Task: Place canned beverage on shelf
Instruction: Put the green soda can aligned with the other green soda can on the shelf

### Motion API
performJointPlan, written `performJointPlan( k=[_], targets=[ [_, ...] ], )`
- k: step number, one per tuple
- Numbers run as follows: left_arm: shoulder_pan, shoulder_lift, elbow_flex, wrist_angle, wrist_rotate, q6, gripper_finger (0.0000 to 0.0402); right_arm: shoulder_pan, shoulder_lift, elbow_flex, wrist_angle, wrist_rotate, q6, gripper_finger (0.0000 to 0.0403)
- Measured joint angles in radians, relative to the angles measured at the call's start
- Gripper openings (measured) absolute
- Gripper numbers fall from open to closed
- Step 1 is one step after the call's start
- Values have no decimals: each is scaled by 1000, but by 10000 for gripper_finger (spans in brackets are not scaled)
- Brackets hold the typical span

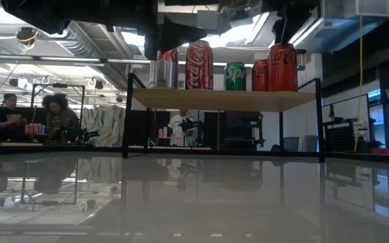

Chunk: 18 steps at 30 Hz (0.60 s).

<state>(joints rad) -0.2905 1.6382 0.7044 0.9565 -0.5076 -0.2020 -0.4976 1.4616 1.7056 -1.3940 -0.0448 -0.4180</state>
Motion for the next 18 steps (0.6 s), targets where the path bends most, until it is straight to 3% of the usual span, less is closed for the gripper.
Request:
performJointPlan(
  k=[12, 18],
  targets=[
    [0, 0, 0, 0, 0, 0, 325, 1, -7, 233, -176, -2, 92, 386],
    [0, 0, 0, 0, 0, -1, 325, 7, -59, 247, -179, -154, 127, 386]
  ],
)
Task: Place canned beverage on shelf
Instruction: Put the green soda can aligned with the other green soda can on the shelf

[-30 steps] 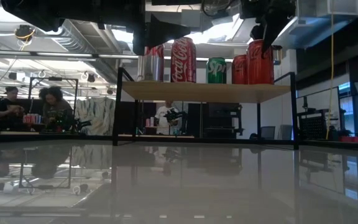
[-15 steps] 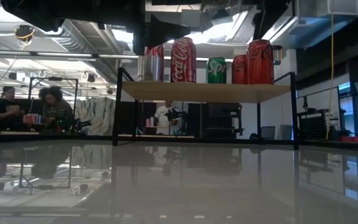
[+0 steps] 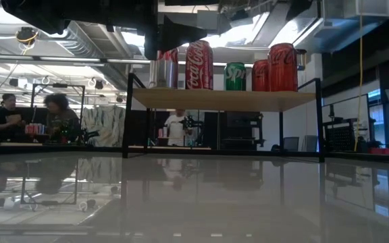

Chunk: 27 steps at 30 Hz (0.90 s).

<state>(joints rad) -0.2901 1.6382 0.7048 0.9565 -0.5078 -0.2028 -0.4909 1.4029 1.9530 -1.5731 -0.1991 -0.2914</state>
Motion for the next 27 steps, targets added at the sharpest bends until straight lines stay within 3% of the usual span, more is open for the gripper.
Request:
performJointPlan(
  k=[6, 14, 20, 24, 27],
  targets=[
    [0, 0, 0, 0, 0, 0, 325, 129, -44, 0, 1, -38, 79, 386],
    [0, 0, 0, 0, 0, -3, 325, 517, -45, -78, 3, 4, 301, 386],
    [0, 0, 0, 0, 0, -4, 325, 833, -48, -257, 2, 80, 587, 386],
    [0, 0, 0, 0, 0, -4, 325, 1023, -61, -369, 2, 207, 870, 386],
    [0, 0, 0, 0, 0, -4, 325, 1151, -81, -449, 1, 246, 1106, 386]
  ],
)
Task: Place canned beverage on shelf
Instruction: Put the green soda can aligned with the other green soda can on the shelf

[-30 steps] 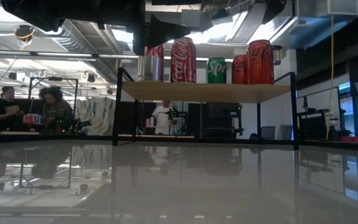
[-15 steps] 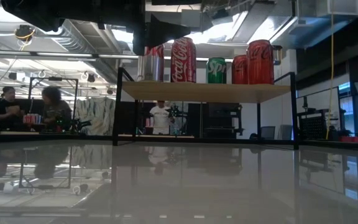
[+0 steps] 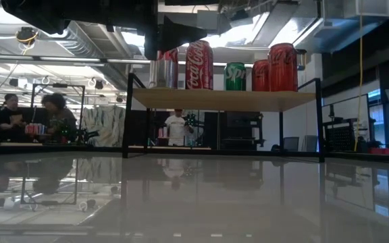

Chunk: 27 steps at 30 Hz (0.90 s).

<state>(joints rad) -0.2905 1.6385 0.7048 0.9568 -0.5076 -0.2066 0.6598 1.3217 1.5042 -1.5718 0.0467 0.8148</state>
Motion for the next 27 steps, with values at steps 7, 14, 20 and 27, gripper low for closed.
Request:
performJointPlan(
  k=[7, 14, 20, 27],
  targets=[
    [0, 0, 0, 0, 0, 0, 325, 219, -4, -140, 5, -18, 465, 386],
    [0, 0, 0, 0, 0, 0, 325, 345, -5, -237, 74, -104, 822, 386],
    [0, 0, 0, 0, 0, 4, 325, 446, -4, -290, 242, -111, 969, 386],
    [0, 0, 0, 0, 0, 6, 325, 524, -4, -326, 288, -97, 1147, 386]
  ],
)
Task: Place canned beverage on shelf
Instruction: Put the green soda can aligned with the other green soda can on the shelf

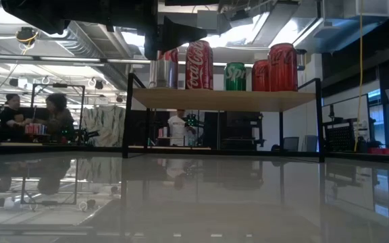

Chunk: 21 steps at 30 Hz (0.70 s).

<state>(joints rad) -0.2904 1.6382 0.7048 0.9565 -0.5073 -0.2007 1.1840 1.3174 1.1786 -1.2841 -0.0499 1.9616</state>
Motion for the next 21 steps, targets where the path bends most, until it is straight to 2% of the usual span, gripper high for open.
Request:
performJointPlan(
  k=[5, 10, 21],
  targets=[
    [0, 0, 0, 0, 0, 1, 325, 24, 0, -31, 46, 36, 61, 386],
    [0, 0, 0, 0, 0, 1, 325, 27, 0, -72, 66, 11, 112, 386],
    [0, 0, 0, 0, 0, 0, 325, 27, 0, -95, 82, 65, 121, 386]
  ],
)
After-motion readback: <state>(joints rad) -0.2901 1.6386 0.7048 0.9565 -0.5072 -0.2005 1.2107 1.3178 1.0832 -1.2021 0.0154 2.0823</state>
